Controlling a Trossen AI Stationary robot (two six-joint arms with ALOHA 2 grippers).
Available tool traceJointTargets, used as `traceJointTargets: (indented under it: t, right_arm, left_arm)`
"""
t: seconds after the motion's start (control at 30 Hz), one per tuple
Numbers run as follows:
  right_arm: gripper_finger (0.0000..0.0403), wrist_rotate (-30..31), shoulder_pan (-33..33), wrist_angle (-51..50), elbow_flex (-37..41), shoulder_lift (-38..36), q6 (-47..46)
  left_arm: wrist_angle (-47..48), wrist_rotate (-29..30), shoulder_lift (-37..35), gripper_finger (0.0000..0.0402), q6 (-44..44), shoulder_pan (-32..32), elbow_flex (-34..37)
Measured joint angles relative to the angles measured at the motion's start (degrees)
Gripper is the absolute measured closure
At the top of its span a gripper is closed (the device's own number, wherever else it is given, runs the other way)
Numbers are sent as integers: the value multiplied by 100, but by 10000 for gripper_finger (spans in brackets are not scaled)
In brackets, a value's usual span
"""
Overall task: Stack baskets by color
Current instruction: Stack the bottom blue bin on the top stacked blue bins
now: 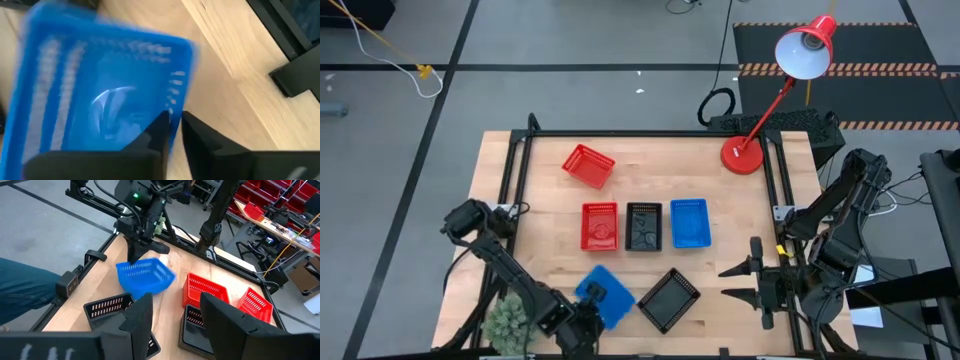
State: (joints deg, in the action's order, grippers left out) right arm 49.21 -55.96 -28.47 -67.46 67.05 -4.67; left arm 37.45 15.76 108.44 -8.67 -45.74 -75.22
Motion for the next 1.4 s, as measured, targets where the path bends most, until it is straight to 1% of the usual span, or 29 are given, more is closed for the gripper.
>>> traceJointTargets:
  t: [0.1,0.17,0.27,0.37,0.43,0.57,0.67,0.77,0.9,1.07,1.17,1.23,1.33,1.4]
  right_arm:
    - [245,0,0,0,0,0,-2]
    - [245,0,0,-2,0,0,0]
    - [245,0,0,0,0,0,-2]
    - [245,-40,0,45,0,-1,0]
    - [245,-296,18,70,2,-4,74]
    - [245,-666,142,266,2,86,212]
    - [245,-973,297,511,0,249,479]
    - [245,-1460,531,638,-67,503,693]
    - [245,-2030,883,672,-287,906,732]
    - [245,-2755,1283,734,-514,1412,713]
    - [245,-3083,1494,752,-551,1598,707]
    - [245,-3422,1630,816,-551,1706,691]
    - [245,-3914,1804,1072,-555,1909,687]
    - [245,-4047,1898,1337,-555,2078,687]
  left_arm:
    - [-60,-96,0,390,-1,76,0]
    - [-157,-104,0,391,-27,87,0]
    - [-374,-135,-5,381,-67,84,0]
    - [-531,-152,-86,385,-326,67,-4]
    - [-554,-154,-146,393,-554,66,-75]
    - [-478,-149,-210,392,-910,86,-316]
    - [-134,-146,-210,396,-1000,136,-645]
    - [152,-127,-210,397,-1116,237,-971]
    - [440,-89,-210,400,-1013,344,-1315]
    - [586,-91,-209,401,-919,451,-1357]
    - [723,-79,-132,401,-946,458,-1357]
    - [789,-80,-76,401,-943,426,-1351]
    - [737,-9,-81,401,-782,355,-1351]
    - [747,104,-81,401,-746,320,-1351]
